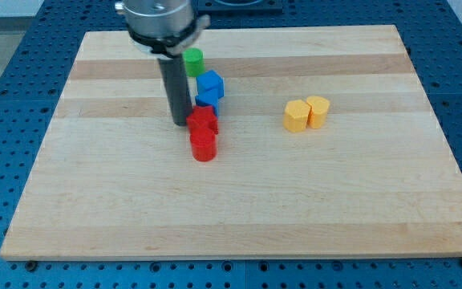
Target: Push the red circle to the left of the red star
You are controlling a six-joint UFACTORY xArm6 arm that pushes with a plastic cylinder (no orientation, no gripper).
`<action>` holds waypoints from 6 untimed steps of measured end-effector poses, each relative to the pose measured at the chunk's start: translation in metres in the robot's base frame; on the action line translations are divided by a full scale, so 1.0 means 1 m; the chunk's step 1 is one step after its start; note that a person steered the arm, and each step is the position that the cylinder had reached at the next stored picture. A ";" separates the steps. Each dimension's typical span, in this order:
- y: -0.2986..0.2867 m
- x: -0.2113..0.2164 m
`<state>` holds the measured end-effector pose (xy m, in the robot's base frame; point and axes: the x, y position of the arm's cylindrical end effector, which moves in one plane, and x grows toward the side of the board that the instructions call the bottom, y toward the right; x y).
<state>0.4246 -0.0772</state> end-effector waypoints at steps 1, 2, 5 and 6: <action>0.033 0.018; 0.058 0.024; 0.021 0.024; -0.015 0.026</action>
<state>0.4503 -0.0926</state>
